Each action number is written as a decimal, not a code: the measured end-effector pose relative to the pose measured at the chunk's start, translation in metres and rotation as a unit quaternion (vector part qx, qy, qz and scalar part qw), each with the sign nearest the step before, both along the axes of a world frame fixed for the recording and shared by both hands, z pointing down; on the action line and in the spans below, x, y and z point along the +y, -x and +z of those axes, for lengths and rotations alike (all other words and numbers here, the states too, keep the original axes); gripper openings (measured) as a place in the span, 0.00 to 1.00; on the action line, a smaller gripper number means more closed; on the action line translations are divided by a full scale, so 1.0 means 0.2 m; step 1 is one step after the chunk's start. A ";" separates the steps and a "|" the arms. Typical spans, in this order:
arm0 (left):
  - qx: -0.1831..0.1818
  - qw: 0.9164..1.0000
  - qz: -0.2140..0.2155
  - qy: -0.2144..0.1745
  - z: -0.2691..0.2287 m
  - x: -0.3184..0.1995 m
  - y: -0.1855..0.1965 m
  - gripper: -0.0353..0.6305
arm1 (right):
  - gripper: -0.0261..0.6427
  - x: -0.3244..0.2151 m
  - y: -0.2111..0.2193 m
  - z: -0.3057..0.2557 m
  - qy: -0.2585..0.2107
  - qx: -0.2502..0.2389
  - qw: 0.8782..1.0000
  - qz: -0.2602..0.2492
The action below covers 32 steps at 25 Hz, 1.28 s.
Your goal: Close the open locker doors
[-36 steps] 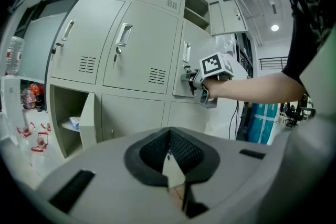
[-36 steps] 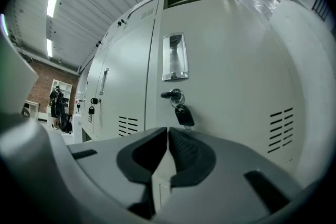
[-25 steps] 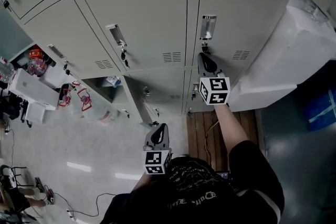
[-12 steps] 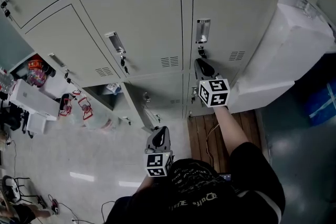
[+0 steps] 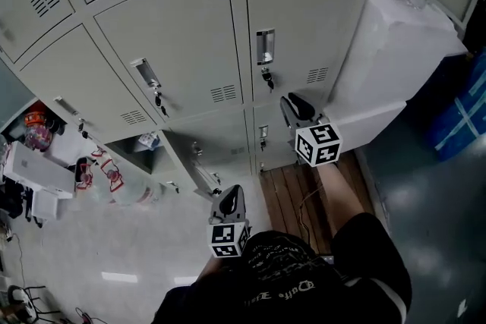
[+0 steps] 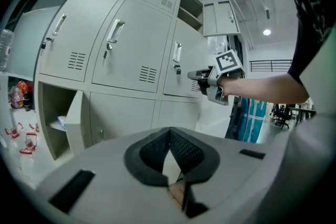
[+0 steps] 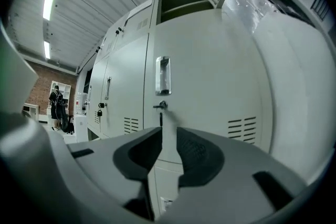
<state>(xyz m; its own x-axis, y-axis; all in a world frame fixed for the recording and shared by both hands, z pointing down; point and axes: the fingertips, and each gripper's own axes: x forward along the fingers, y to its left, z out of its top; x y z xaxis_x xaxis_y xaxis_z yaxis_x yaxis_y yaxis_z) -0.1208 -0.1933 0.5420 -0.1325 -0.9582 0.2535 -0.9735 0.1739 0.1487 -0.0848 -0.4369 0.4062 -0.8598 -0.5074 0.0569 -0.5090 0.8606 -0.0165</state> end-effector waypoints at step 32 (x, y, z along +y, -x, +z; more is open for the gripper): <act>-0.013 0.998 0.040 -0.039 -0.13 -0.23 -0.24 0.06 | 0.26 -0.24 -1.58 -1.78 -0.231 -0.218 0.934 0.162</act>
<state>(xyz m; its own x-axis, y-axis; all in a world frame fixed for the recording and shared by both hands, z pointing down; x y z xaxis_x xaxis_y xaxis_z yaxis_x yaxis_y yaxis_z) -0.0726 -0.2386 0.5170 -0.0609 -0.9825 0.1761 -0.9876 0.0849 0.1323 0.2321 -0.4845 0.0506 -0.5472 -0.6294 -0.5517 -0.7757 0.6289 0.0519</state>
